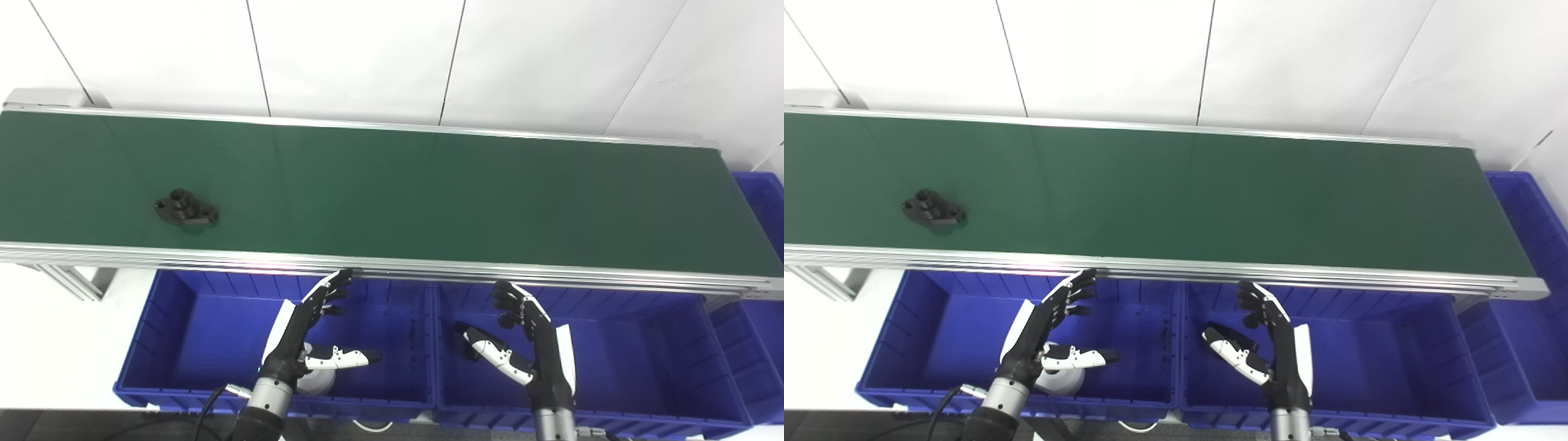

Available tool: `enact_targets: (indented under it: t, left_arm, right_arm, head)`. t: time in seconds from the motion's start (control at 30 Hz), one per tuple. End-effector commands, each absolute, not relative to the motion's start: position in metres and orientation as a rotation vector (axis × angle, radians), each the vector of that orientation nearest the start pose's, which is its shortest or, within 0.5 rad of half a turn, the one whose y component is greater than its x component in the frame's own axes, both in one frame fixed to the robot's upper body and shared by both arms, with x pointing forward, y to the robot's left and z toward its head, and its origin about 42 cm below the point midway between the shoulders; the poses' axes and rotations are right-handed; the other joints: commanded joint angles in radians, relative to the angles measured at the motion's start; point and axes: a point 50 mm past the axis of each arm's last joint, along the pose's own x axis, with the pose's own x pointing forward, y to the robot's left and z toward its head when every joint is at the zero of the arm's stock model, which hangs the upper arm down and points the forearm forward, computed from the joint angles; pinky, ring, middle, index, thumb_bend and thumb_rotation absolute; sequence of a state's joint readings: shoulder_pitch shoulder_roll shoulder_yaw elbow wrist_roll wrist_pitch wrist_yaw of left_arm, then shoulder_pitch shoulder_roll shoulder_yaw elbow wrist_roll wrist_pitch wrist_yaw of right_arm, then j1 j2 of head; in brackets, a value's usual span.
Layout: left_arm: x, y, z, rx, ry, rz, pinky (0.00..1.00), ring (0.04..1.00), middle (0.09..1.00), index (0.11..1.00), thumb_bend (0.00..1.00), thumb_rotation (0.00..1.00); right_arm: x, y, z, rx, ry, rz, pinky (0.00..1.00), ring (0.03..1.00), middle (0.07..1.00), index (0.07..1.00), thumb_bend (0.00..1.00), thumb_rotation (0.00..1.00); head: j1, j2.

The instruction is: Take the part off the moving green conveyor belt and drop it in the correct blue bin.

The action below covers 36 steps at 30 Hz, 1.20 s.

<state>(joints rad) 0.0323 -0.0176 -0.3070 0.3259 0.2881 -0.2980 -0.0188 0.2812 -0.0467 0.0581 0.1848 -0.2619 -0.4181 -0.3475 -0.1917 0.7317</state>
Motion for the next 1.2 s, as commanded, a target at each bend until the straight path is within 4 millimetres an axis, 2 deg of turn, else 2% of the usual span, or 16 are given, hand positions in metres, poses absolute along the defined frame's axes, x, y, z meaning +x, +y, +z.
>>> enact_targets:
  t: [0.0,0.03,0.07,0.1,0.17,0.3,0.43,0.57,0.63,0.73,0.87,0.97,1.1,1.17]
  left_arm:
    - [0.249,0.111,0.029,0.236,-0.05,-0.404,0.7,0.817,0.86,0.85,0.7,0.2]
    - [0.249,0.109,0.028,0.237,-0.05,-0.405,0.7,0.818,0.86,0.851,0.7,0.21]
    - [0.248,0.106,0.026,0.231,-0.053,-0.411,0.7,0.819,0.86,0.851,0.7,0.21]
    - [0.247,0.104,0.025,0.226,-0.054,-0.417,0.72,0.819,0.864,0.857,0.69,0.19]
    - [0.244,0.097,0.02,0.214,-0.058,-0.427,0.73,0.82,0.868,0.861,0.69,0.18]
    - [0.242,0.087,0.01,0.23,-0.068,-0.435,0.72,0.818,0.863,0.863,0.7,0.22]
    - [0.241,0.082,0.005,0.232,-0.064,-0.433,0.72,0.813,0.853,0.856,0.71,0.21]
    - [0.241,0.078,0.003,0.246,-0.063,-0.434,0.73,0.818,0.854,0.857,0.7,0.21]
    - [0.241,0.076,0.001,0.242,-0.056,-0.433,0.74,0.823,0.857,0.859,0.7,0.21]
    - [0.241,0.073,-0.002,0.244,-0.049,-0.428,0.74,0.824,0.858,0.86,0.71,0.21]
    - [0.242,0.07,-0.004,0.234,-0.039,-0.424,0.75,0.828,0.859,0.86,0.71,0.21]
    - [0.243,0.068,-0.004,0.234,-0.036,-0.429,0.75,0.832,0.864,0.862,0.71,0.21]
    - [0.244,0.066,-0.004,0.237,-0.038,-0.429,0.75,0.831,0.867,0.862,0.71,0.21]
    - [0.245,0.066,-0.005,0.243,-0.038,-0.428,0.75,0.831,0.867,0.863,0.71,0.23]
  right_arm:
    - [0.167,-0.238,0.023,-0.267,-0.069,-0.244,0.69,0.734,0.752,0.772,0.67,0.34]
    - [0.167,-0.239,0.022,-0.268,-0.069,-0.243,0.69,0.732,0.753,0.773,0.66,0.33]
    - [0.166,-0.242,0.022,-0.271,-0.065,-0.242,0.69,0.731,0.754,0.774,0.65,0.33]
    - [0.165,-0.244,0.021,-0.275,-0.062,-0.243,0.69,0.726,0.751,0.774,0.66,0.35]
    - [0.162,-0.25,0.019,-0.259,-0.047,-0.237,0.69,0.724,0.75,0.774,0.66,0.36]
    - [0.161,-0.256,0.017,-0.198,-0.025,-0.211,0.73,0.766,0.787,0.807,0.57,0.2]
    - [0.159,-0.261,0.012,-0.196,-0.004,-0.213,0.75,0.777,0.789,0.81,0.56,0.19]
    - [0.157,-0.264,0.007,-0.185,0.02,-0.224,0.76,0.786,0.787,0.804,0.61,0.26]
    - [0.157,-0.266,0.005,-0.181,0.029,-0.226,0.76,0.789,0.79,0.81,0.58,0.22]
    - [0.157,-0.268,0.003,-0.187,0.038,-0.232,0.77,0.789,0.787,0.809,0.57,0.22]
    - [0.158,-0.271,0.002,-0.146,0.045,-0.244,0.81,0.813,0.804,0.823,0.55,0.11]
    - [0.16,-0.273,0.005,-0.14,0.034,-0.255,0.83,0.819,0.805,0.835,0.54,0.09]
    - [0.165,-0.272,0.02,-0.151,-0.029,-0.272,0.81,0.802,0.801,0.833,0.55,0.15]
    - [0.17,-0.268,0.04,-0.165,-0.111,-0.273,0.79,0.784,0.79,0.815,0.6,0.28]
  head:
    - [0.076,-0.023]
    - [0.076,-0.023]
    - [0.159,-0.057]
    - [0.17,-0.062]
    - [0.244,-0.101]
    - [0.291,-0.146]
    - [0.317,-0.177]
    - [0.334,-0.196]
    - [0.338,-0.204]
    - [0.347,-0.218]
    - [0.358,-0.23]
    - [0.359,-0.229]
    - [0.346,-0.225]
    - [0.318,-0.221]
